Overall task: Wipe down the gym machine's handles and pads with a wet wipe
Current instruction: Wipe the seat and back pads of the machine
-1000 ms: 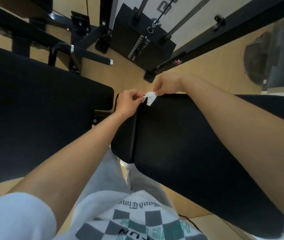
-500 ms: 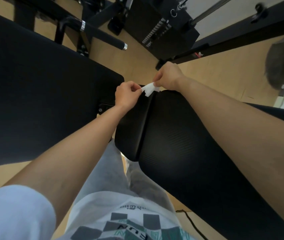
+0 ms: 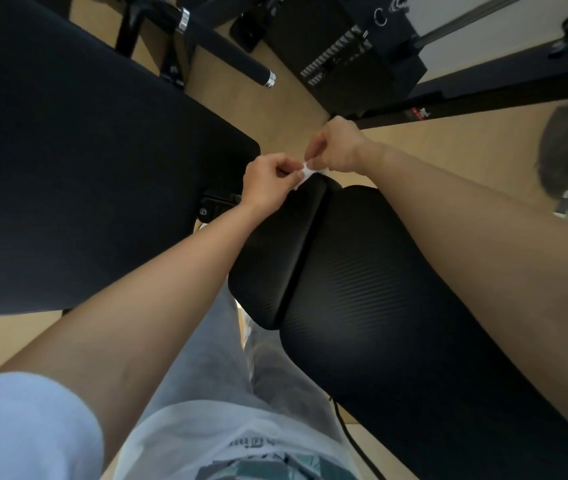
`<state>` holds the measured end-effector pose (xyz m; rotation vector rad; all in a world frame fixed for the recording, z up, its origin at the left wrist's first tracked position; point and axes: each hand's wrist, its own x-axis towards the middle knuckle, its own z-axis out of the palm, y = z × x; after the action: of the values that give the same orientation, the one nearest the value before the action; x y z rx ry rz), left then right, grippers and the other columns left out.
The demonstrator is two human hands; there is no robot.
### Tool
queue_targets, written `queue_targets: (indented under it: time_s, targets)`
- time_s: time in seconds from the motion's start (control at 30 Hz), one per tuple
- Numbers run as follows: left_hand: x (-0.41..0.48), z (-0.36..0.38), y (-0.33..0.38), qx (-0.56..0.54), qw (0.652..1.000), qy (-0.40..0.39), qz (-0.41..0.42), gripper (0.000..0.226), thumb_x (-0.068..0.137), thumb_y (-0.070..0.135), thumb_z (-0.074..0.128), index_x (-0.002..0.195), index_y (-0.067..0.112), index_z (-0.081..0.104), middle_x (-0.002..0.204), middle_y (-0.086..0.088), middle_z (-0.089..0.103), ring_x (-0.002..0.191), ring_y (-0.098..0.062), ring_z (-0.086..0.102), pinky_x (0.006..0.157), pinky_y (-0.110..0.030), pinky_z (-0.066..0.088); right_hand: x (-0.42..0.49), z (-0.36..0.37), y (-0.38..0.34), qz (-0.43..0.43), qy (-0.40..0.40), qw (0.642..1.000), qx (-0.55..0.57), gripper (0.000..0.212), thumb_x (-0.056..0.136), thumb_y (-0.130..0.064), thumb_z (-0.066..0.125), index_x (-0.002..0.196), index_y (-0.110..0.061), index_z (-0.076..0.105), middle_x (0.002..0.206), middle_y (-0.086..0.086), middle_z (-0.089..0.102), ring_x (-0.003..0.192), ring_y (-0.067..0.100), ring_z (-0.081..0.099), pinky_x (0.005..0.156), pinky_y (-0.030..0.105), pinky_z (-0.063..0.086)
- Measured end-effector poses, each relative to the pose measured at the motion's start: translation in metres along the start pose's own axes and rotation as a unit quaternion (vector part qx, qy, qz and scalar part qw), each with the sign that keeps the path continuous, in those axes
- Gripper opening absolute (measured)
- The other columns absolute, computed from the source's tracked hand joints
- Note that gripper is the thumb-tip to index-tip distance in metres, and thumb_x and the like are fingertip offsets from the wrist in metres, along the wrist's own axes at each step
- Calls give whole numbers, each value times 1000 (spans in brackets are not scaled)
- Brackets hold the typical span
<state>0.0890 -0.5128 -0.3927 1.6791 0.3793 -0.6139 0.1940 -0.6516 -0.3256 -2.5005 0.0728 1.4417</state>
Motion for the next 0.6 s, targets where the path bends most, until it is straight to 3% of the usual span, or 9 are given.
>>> queue_targets:
  time_s: [0.13, 0.3, 0.43, 0.6]
  targets:
    - [5, 4, -12, -3, 1000, 19, -11, 15, 94, 23, 74, 108, 21, 77, 100, 8, 72, 94, -5, 68, 89, -29, 58, 6, -3, 9, 10, -29, 999, 29, 22, 91, -5, 72, 107, -20, 72, 102, 0, 70, 92, 11, 70, 78, 24, 59]
    - [21, 4, -27, 16, 999, 40, -26, 15, 95, 24, 72, 109, 21, 78, 101, 8, 72, 93, -2, 65, 84, -24, 55, 25, 6, 6, -6, -36, 999, 26, 16, 90, -4, 73, 94, -20, 74, 95, -4, 69, 88, 9, 70, 73, 20, 59]
    - [36, 0, -45, 18, 996, 59, -61, 10, 94, 25, 73, 103, 22, 76, 97, 10, 71, 92, -4, 64, 81, -23, 51, 50, 17, 1, 8, -46, 999, 24, 14, 89, -3, 74, 99, -13, 76, 94, 1, 72, 84, 10, 72, 69, 18, 58]
    - [52, -4, -64, 40, 991, 88, -96, 9, 95, 25, 72, 104, 22, 75, 99, 6, 71, 90, -7, 65, 82, -26, 55, 81, 31, -8, 16, -67, 997, 23, 13, 89, -2, 74, 95, -14, 76, 96, 3, 73, 84, 13, 74, 73, 22, 61]
